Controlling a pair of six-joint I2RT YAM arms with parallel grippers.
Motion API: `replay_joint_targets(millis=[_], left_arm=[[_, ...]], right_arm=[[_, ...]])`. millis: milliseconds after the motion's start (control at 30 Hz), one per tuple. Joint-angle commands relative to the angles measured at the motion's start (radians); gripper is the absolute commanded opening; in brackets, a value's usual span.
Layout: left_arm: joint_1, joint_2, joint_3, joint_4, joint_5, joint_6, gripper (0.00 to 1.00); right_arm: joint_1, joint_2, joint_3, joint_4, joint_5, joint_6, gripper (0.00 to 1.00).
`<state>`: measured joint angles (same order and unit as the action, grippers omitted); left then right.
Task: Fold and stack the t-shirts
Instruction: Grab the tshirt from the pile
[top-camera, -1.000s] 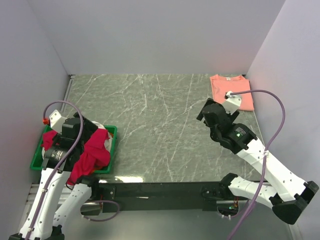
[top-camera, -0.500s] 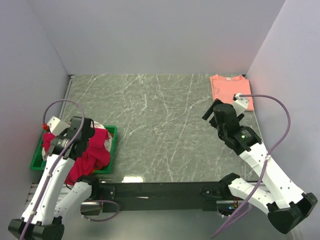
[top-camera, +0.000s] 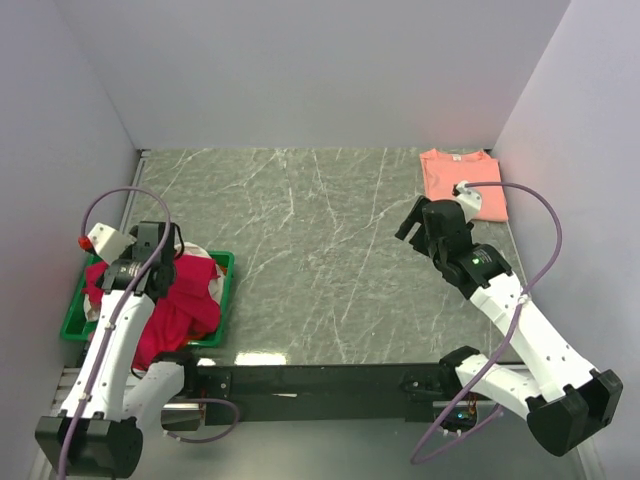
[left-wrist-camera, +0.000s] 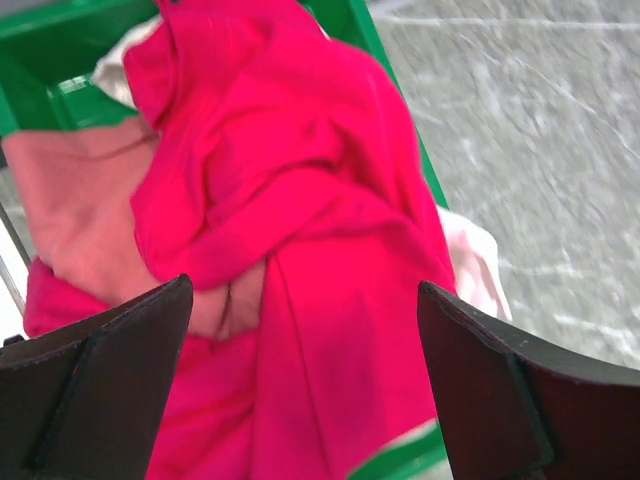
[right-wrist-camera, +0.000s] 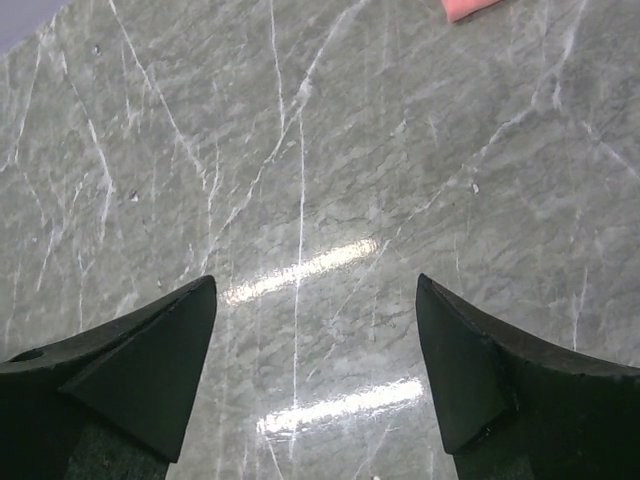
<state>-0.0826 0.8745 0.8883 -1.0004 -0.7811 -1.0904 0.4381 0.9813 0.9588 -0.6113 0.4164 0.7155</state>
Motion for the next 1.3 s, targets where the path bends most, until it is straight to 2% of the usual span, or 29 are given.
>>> replay_joint_targets(millis=[0, 167, 333, 433, 467, 533, 567, 633, 667, 700, 733, 833, 1100, 1267], left_arm=[[0.07, 0.014, -0.02, 0.155, 0.014, 0.151, 0.99], [0.21, 0.061, -0.069, 0.273, 0.12, 0.266, 0.98], [0.257, 0.135, -0.092, 0.342, 0.215, 0.294, 0.94], [0.274, 0.158, -0.101, 0.353, 0.241, 0.294, 0.8], [0.277, 0.161, -0.103, 0.359, 0.247, 0.3, 0.69], [0.28, 0.162, -0.107, 0.367, 0.252, 0.314, 0.6], [0.282, 0.164, -0.115, 0.371, 0.25, 0.322, 0.47], [0.293, 0.167, -0.118, 0.376, 0.259, 0.333, 0.3], [0.294, 0.17, -0.112, 0.375, 0.263, 0.339, 0.13], [0.294, 0.166, -0.104, 0.362, 0.266, 0.339, 0.04], [0.294, 0.161, -0.095, 0.355, 0.273, 0.339, 0.01], [0.296, 0.124, -0.036, 0.327, 0.295, 0.339, 0.01], [0.294, 0.052, 0.256, 0.295, 0.453, 0.354, 0.01], [0.294, 0.024, 0.363, 0.373, 0.614, 0.391, 0.01]], right_arm=[[-0.018, 0.0, -0.005, 0.05, -0.025, -0.019, 0.86], [-0.032, 0.008, -0.002, 0.064, -0.033, -0.028, 0.86], [-0.05, 0.022, 0.011, 0.074, -0.042, -0.034, 0.86], [-0.059, 0.031, 0.014, 0.081, -0.042, -0.037, 0.86], [-0.061, 0.033, 0.012, 0.081, -0.041, -0.039, 0.85], [-0.067, 0.033, 0.012, 0.081, -0.044, -0.039, 0.86], [-0.068, 0.033, 0.008, 0.087, -0.045, -0.04, 0.85], [-0.073, 0.034, 0.005, 0.087, -0.051, -0.039, 0.85], [-0.076, 0.036, 0.003, 0.088, -0.053, -0.04, 0.85], [-0.076, 0.037, 0.003, 0.09, -0.054, -0.042, 0.85], [-0.079, 0.04, 0.004, 0.091, -0.056, -0.041, 0.85], [-0.082, 0.046, 0.008, 0.091, -0.06, -0.041, 0.84], [-0.088, 0.066, 0.026, 0.102, -0.08, -0.044, 0.83], [-0.09, 0.082, 0.046, 0.102, -0.084, -0.045, 0.82]])
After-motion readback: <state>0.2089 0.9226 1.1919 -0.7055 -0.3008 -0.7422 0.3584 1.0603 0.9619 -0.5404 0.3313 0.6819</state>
